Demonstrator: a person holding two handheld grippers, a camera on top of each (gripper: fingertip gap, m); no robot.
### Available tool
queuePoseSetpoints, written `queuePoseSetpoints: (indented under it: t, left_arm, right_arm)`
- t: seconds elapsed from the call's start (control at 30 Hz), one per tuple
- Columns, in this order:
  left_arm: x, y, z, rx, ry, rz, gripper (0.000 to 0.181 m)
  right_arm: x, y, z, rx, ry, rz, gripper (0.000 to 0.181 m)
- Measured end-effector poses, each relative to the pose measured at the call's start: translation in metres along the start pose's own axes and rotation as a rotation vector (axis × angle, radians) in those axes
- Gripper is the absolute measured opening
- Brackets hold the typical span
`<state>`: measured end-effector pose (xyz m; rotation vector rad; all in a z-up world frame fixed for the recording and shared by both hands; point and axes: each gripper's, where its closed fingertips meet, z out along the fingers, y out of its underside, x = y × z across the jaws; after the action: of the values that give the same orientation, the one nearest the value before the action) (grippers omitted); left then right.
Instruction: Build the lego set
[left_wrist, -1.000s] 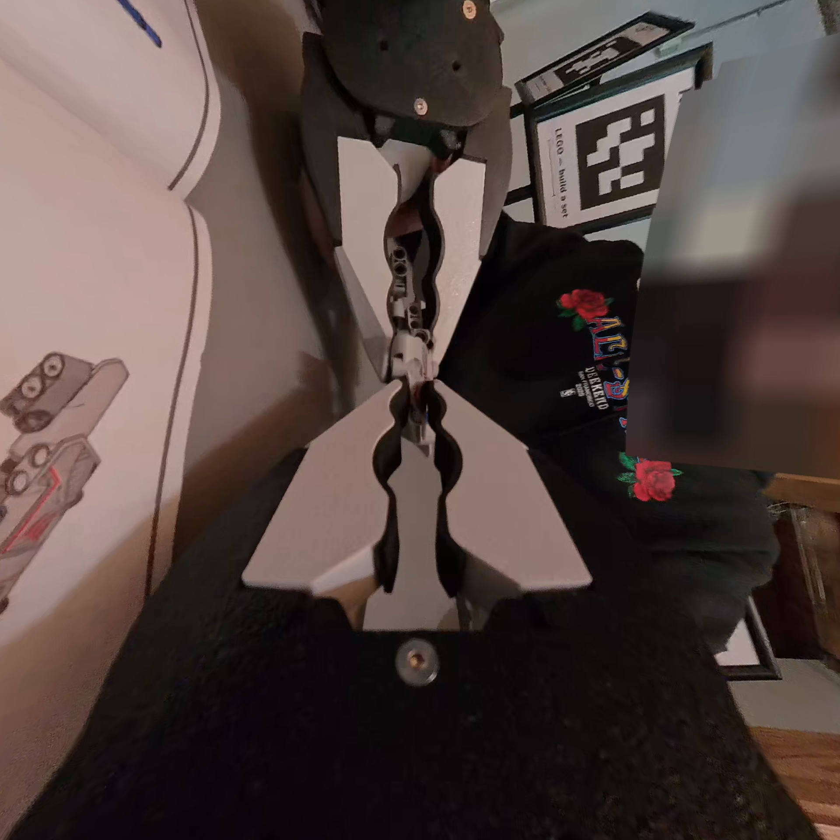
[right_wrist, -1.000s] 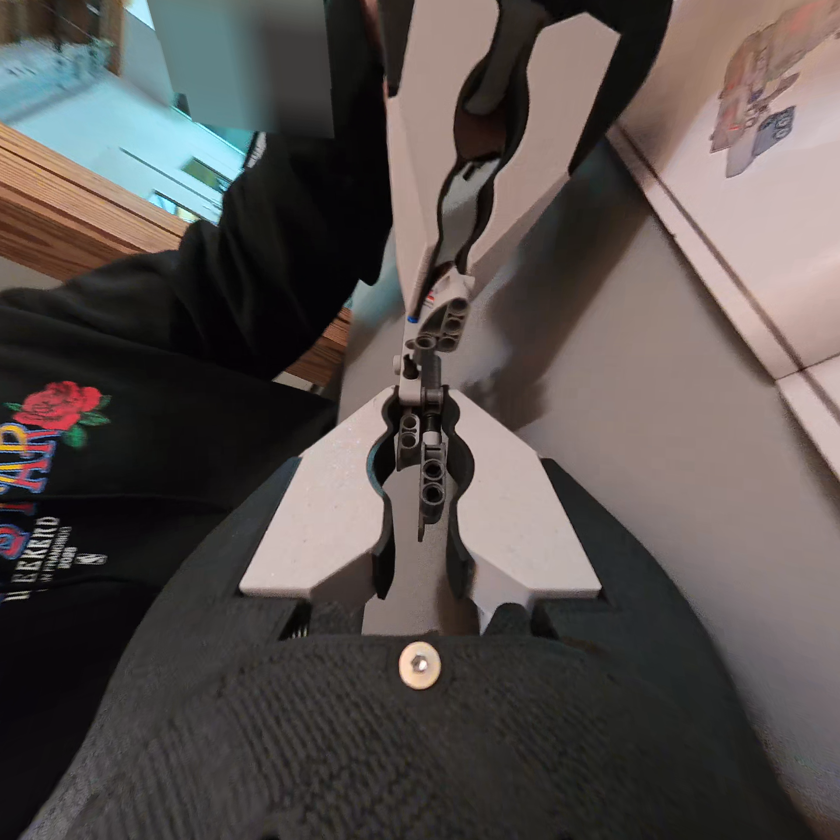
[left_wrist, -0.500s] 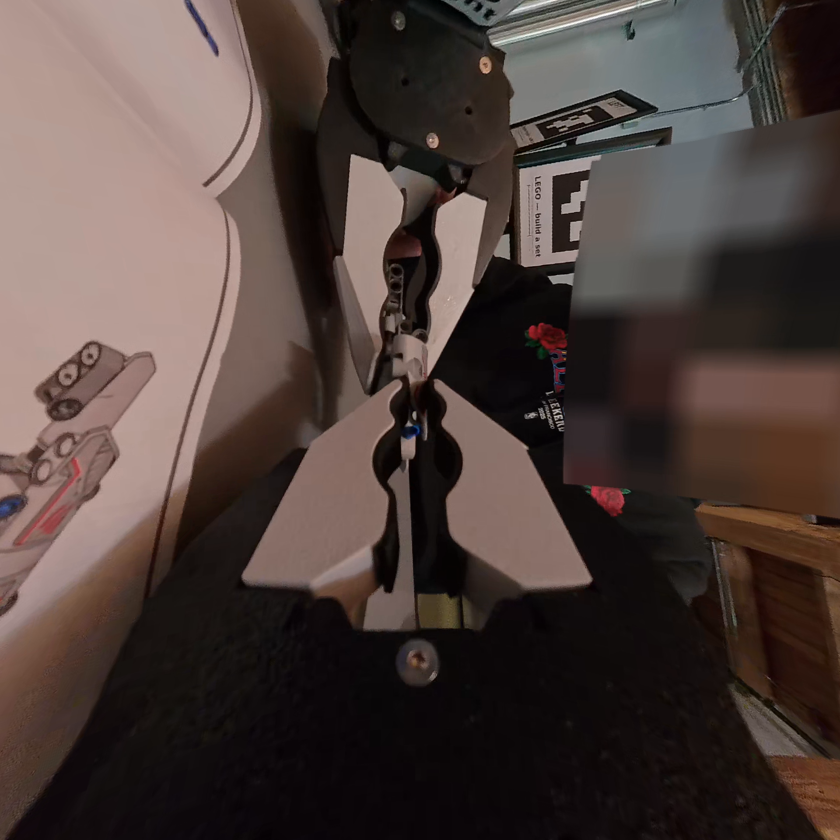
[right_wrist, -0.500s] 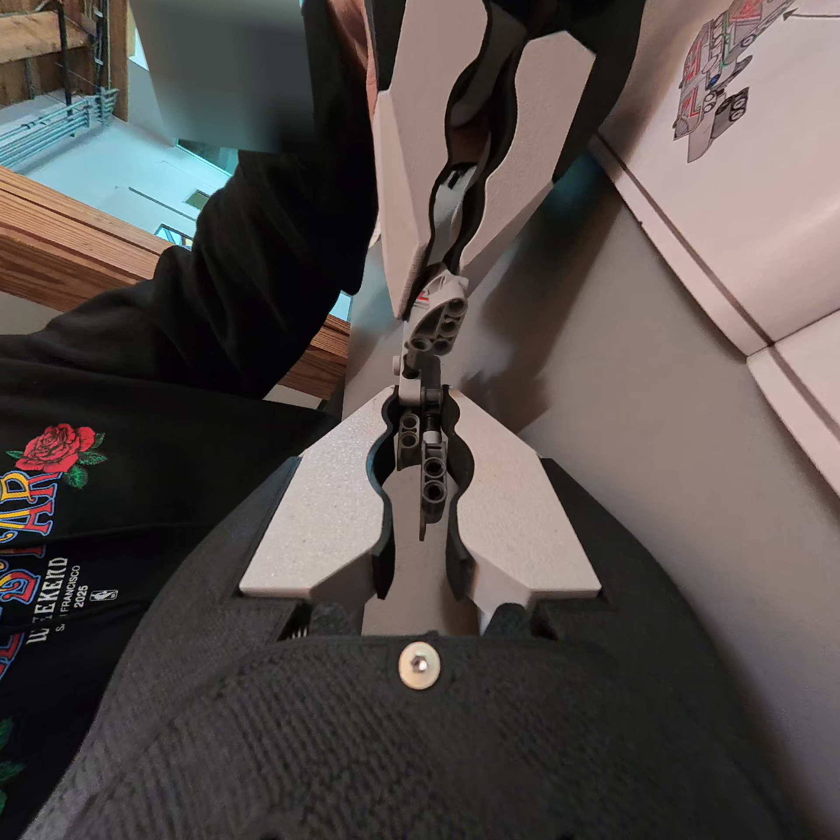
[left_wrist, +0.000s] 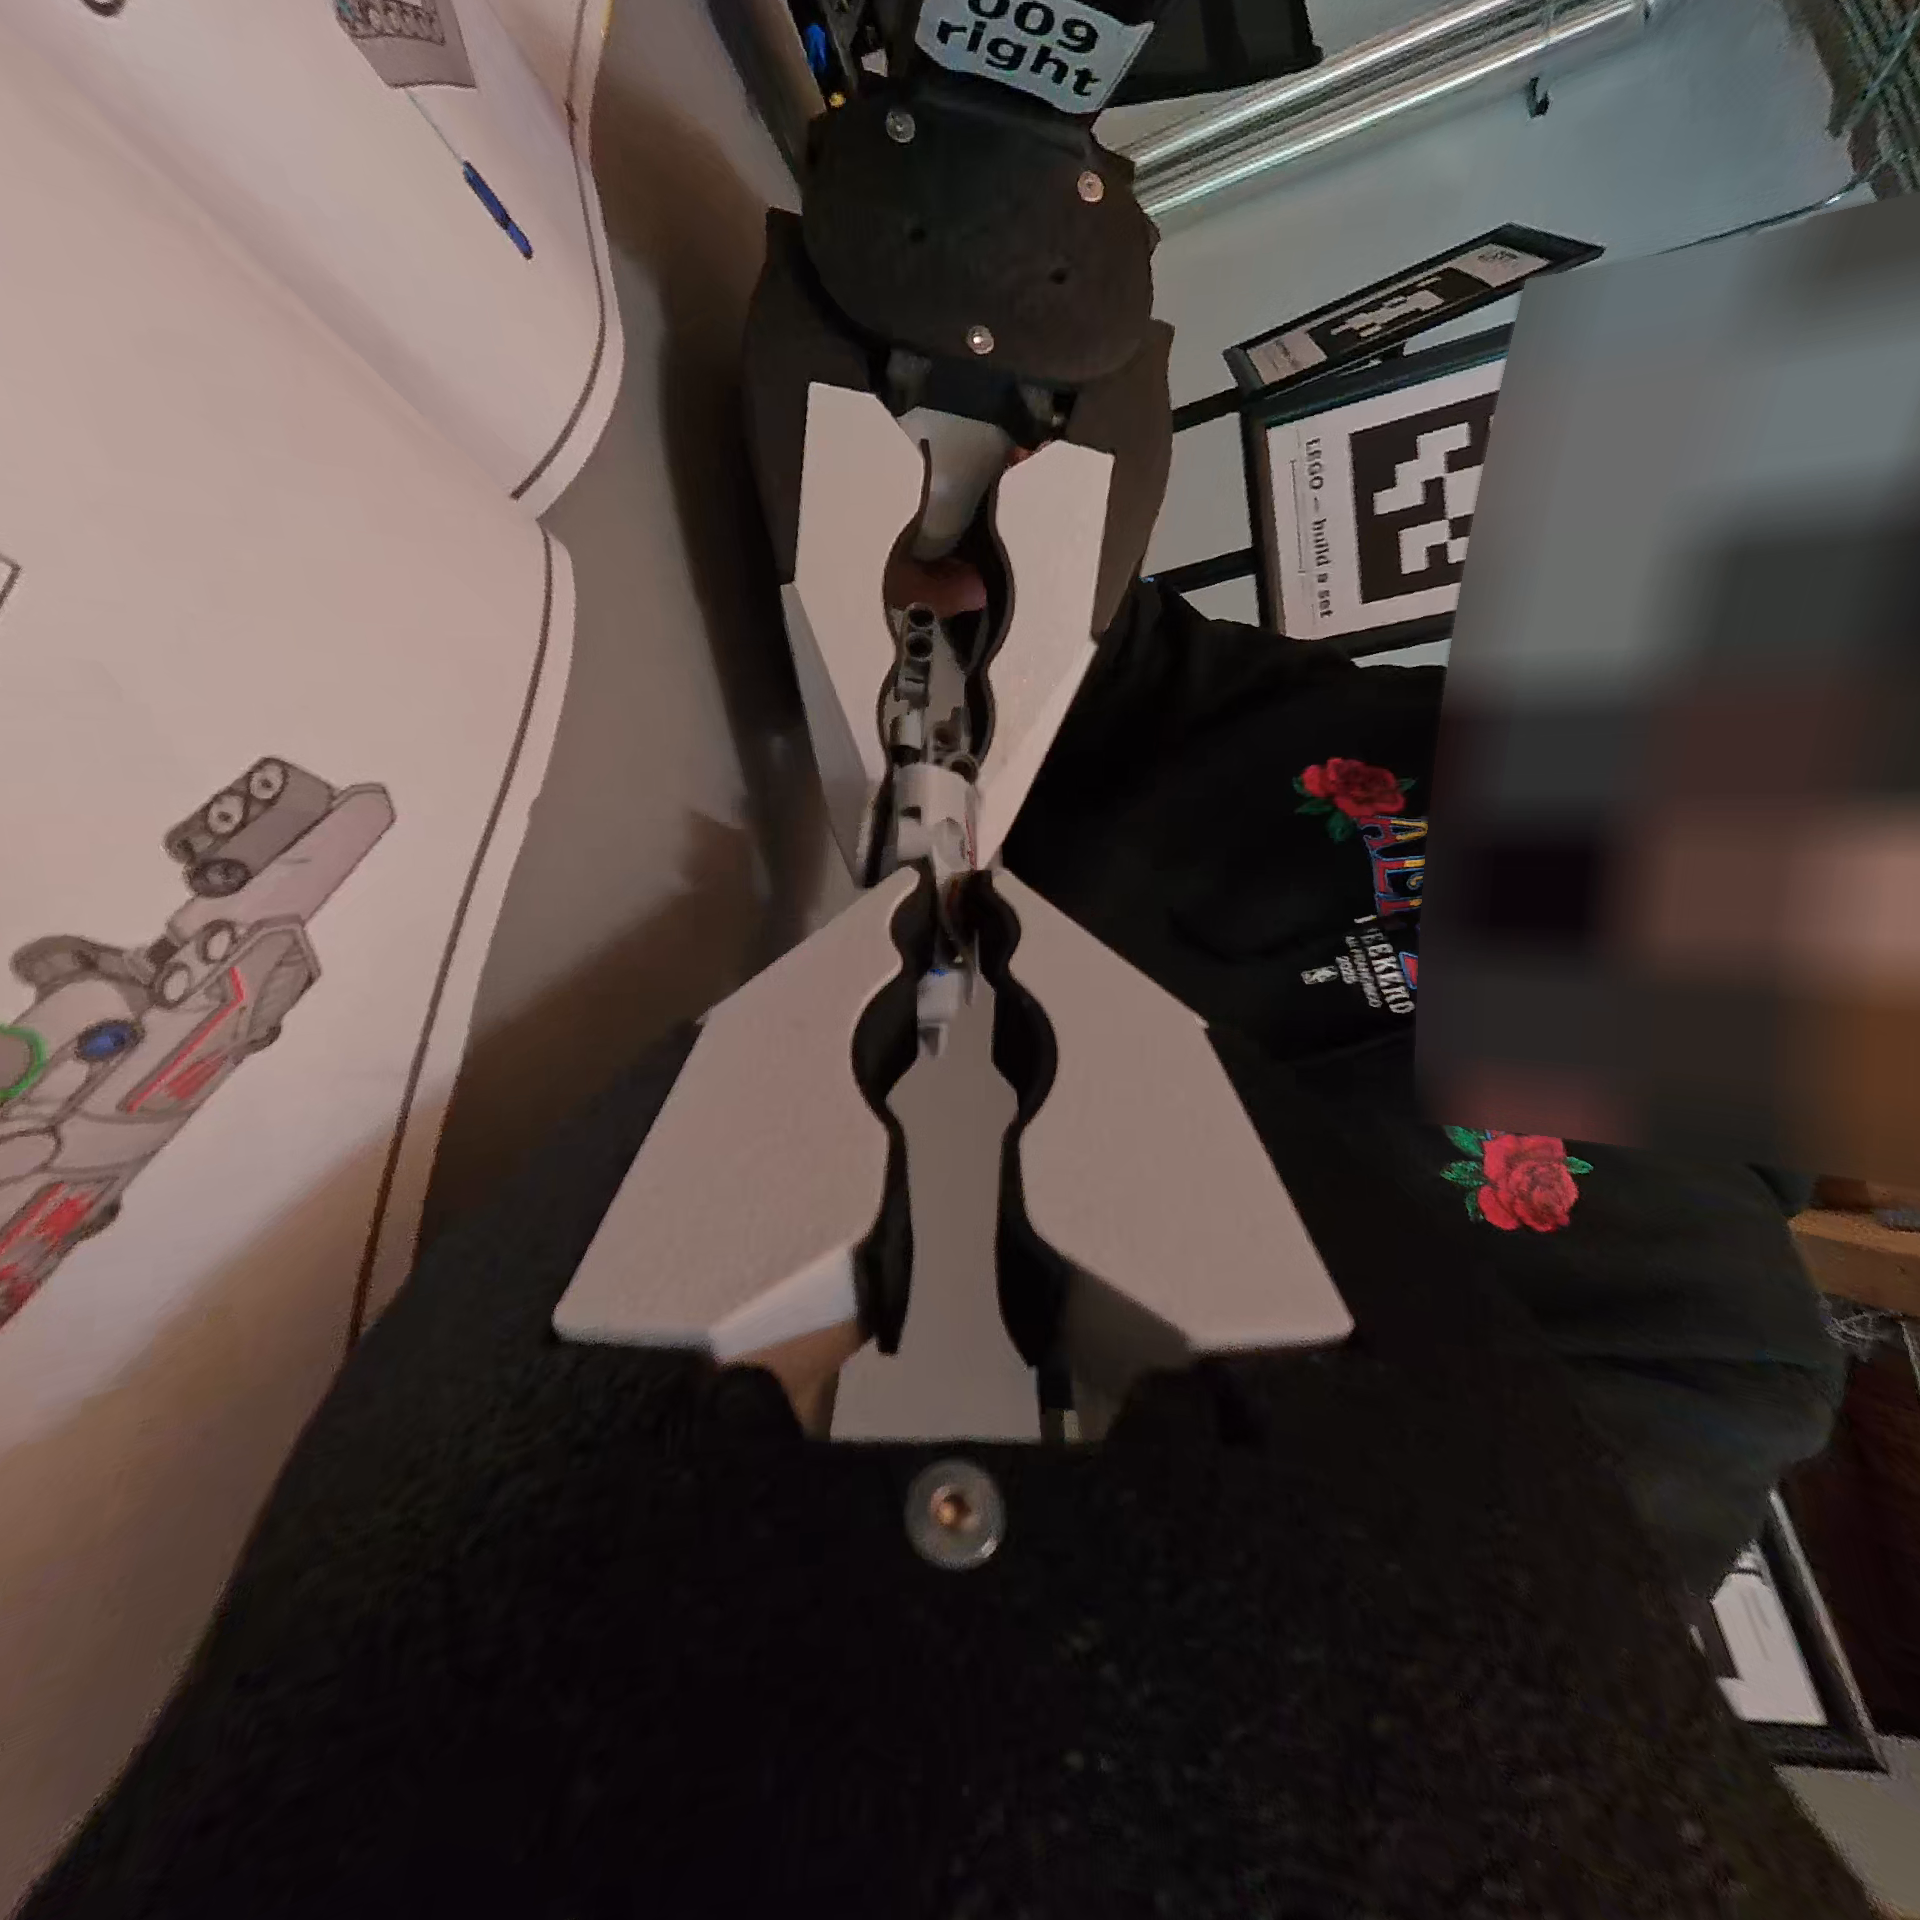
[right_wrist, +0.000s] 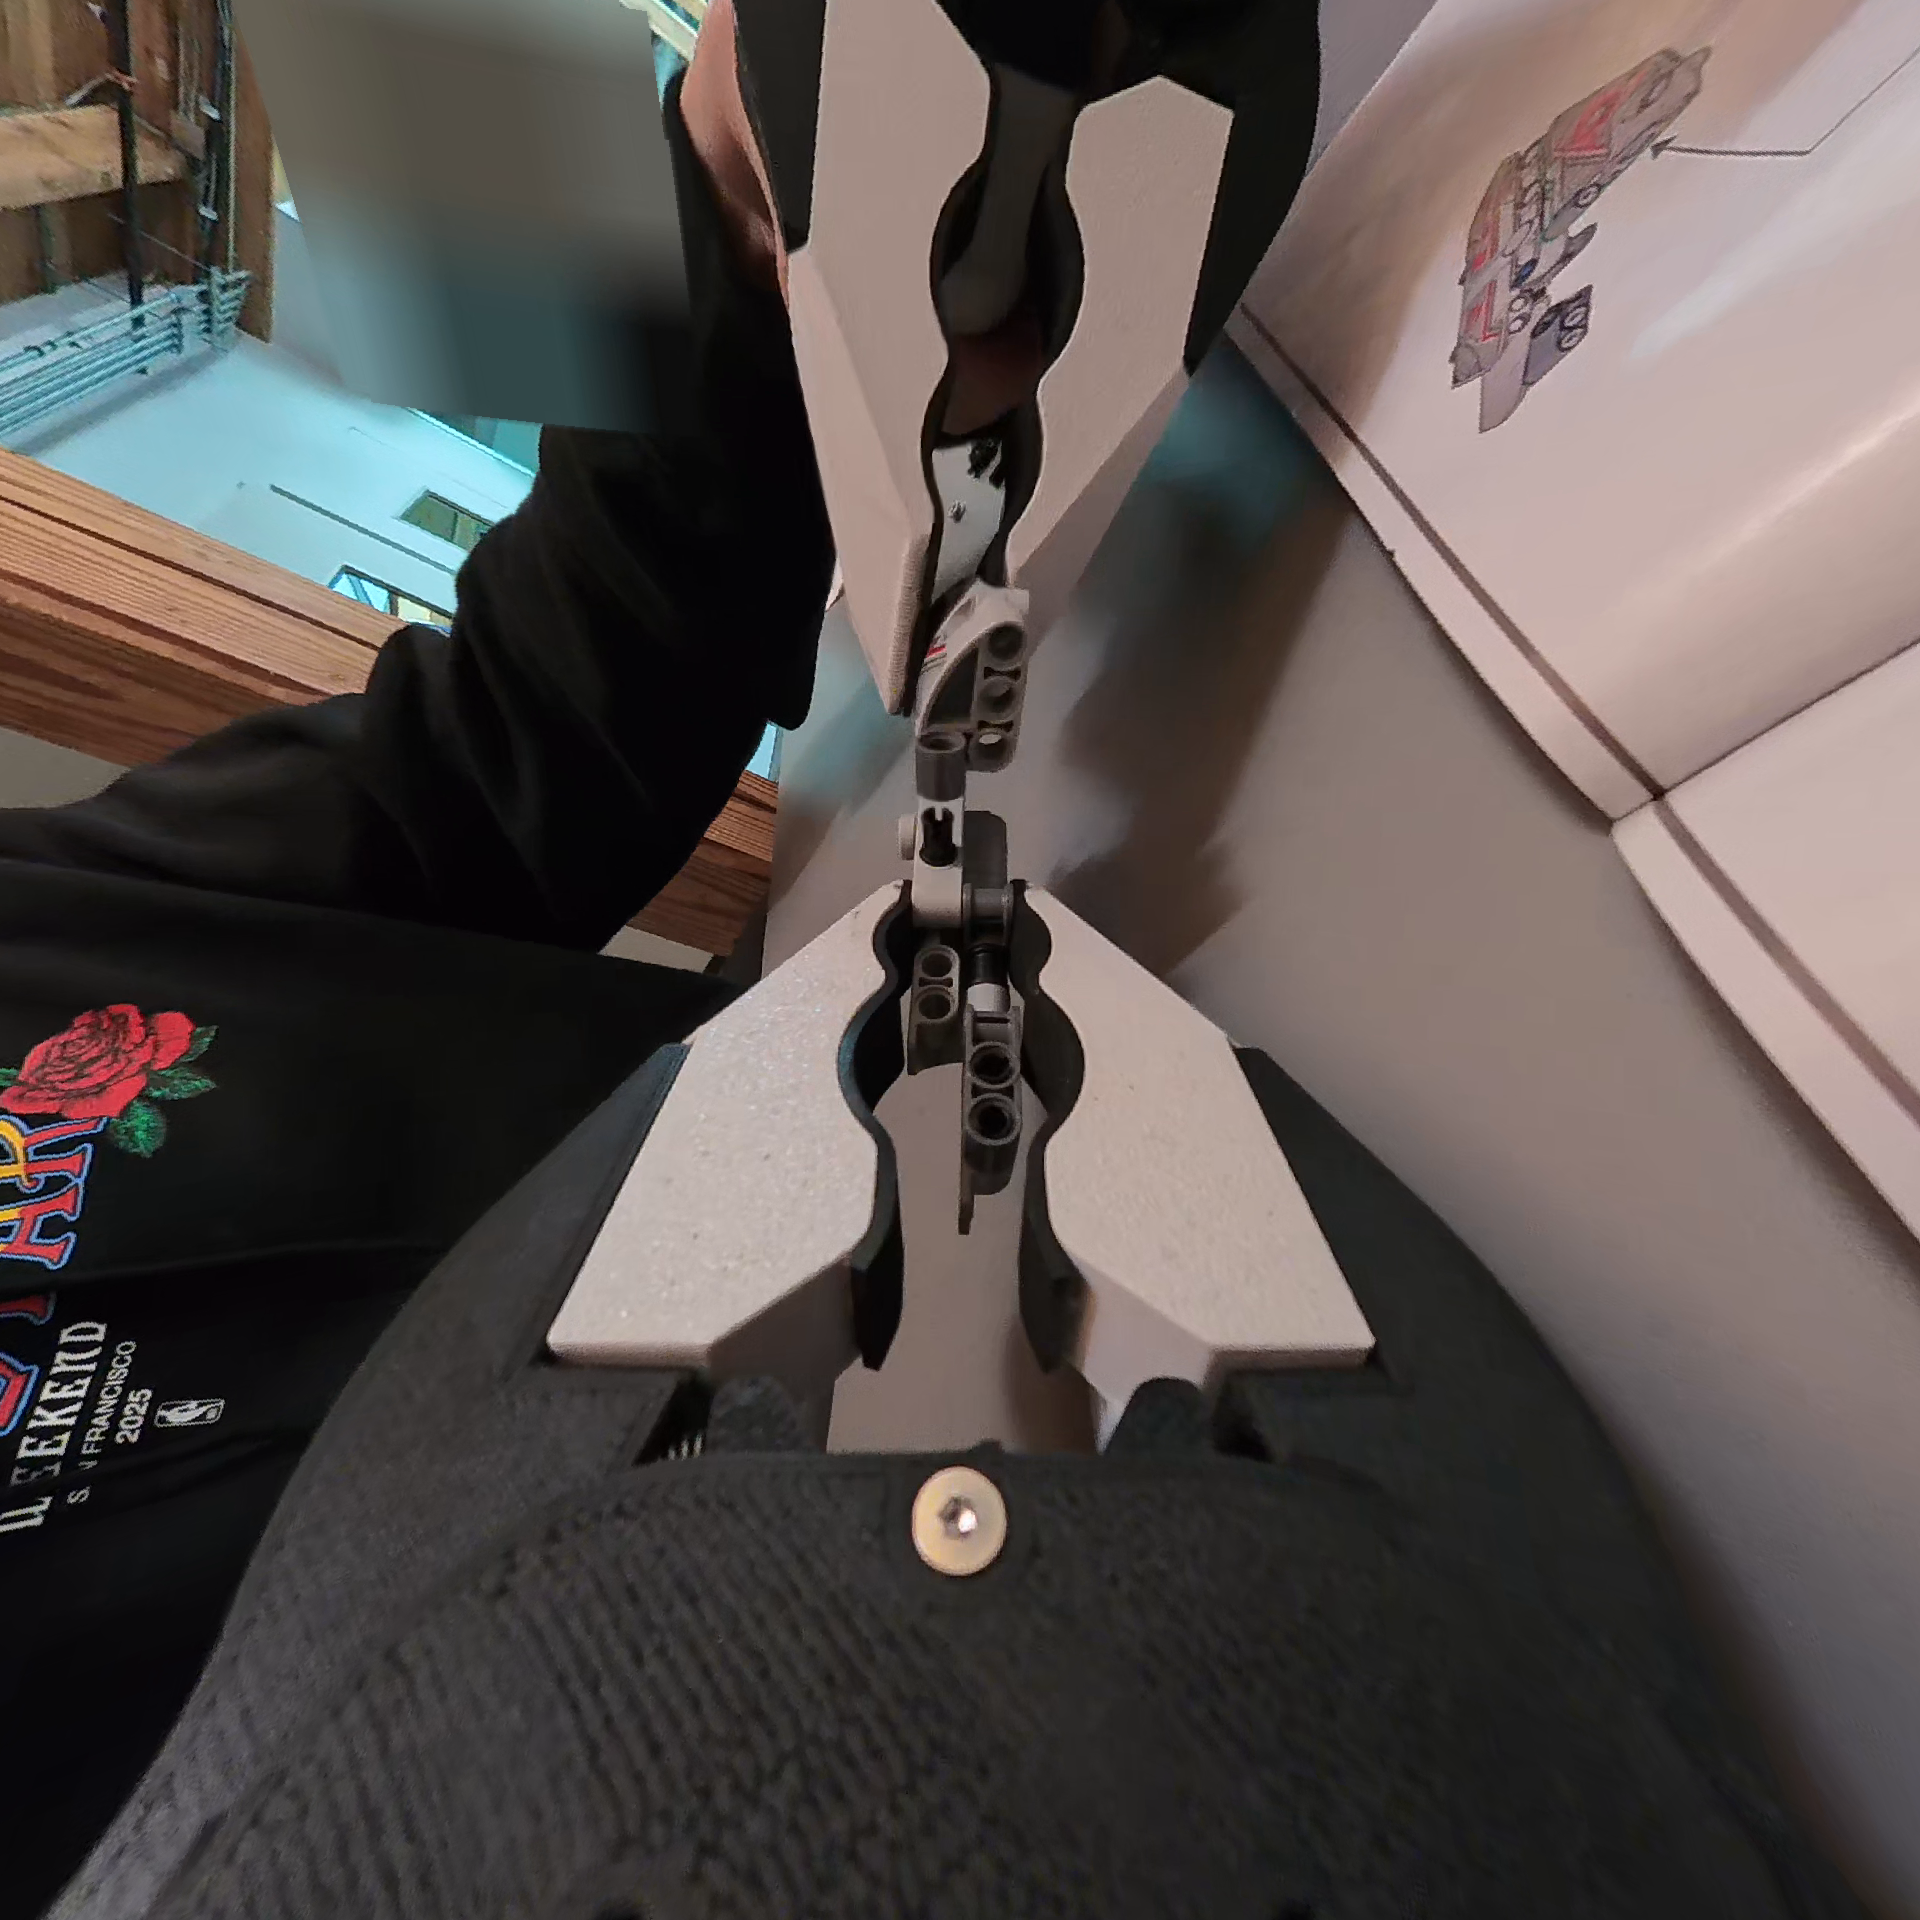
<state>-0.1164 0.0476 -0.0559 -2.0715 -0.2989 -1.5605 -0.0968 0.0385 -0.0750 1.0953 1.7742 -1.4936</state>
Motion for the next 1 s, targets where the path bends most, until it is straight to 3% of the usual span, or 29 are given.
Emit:
queuePoseSetpoints:
  t: [0.37,0.57,1.0]
  left_arm:
    - [-0.003,0.003,-0.001,0.046,-0.069,0.094,0.004]
    - [-0.004,0.004,-0.001,0.091,-0.186,0.257,0.004]
    - [-0.002,0.002,-0.002,0.240,0.003,0.195,0.004]
  right_arm:
    - [0.005,0.000,0.001,0.001,0.043,-0.017,0.014]
    - [0.009,-0.003,-0.001,0.037,0.112,-0.089,0.015]
    - [0.009,-0.001,0.001,0.020,0.118,-0.099,0.015]
